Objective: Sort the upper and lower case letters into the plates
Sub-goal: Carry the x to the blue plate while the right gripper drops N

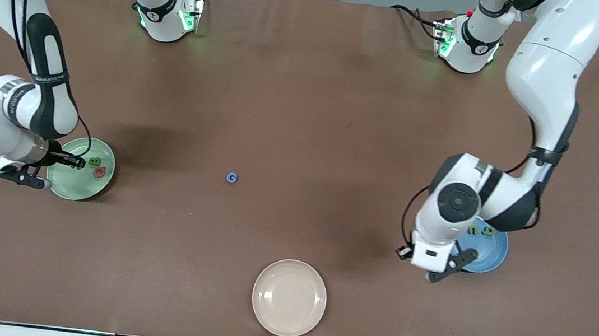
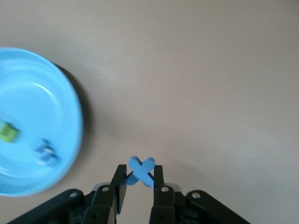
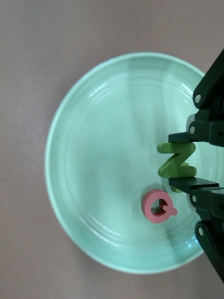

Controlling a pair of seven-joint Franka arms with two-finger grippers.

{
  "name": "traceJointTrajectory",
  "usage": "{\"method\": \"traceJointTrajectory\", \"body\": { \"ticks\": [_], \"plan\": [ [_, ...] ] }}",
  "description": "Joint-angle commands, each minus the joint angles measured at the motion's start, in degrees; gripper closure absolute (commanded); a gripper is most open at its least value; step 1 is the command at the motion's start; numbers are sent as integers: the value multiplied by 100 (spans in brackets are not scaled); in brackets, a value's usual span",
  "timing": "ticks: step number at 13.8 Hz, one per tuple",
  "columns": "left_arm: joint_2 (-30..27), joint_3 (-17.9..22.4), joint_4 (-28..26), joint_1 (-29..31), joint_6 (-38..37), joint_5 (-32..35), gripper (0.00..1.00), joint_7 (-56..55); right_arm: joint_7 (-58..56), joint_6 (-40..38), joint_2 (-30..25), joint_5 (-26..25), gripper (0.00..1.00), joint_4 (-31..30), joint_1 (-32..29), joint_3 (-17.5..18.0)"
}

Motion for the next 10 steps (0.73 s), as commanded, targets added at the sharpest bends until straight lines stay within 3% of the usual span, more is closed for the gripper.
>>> {"method": "traceJointTrajectory", "body": {
  "ticks": [1,2,3,4,7,8,10],
  "plan": [
    [-243,-4,-453,305,-166,87,97,180,-46,194,-124,-82,77,-249,-18,62],
    [-278,-13,-602,480,-167,130,96,241,-107,168,-124,-74,58,-240,-18,62],
    [-322,-13,-700,639,-167,174,96,381,-108,132,-124,-74,17,-231,-18,62],
    [-349,-13,-779,779,-167,166,95,513,-81,19,-202,-74,0,-231,34,62],
    [-332,-39,-911,1246,-167,166,90,891,521,-701,-597,-74,0,-73,454,71],
    [-297,-39,-929,1299,-167,166,73,892,1213,-799,-738,-74,0,-73,795,71],
    [-279,-39,-868,1335,-140,166,2,1031,2619,-931,-783,-65,0,-73,1595,71]
  ]
}}
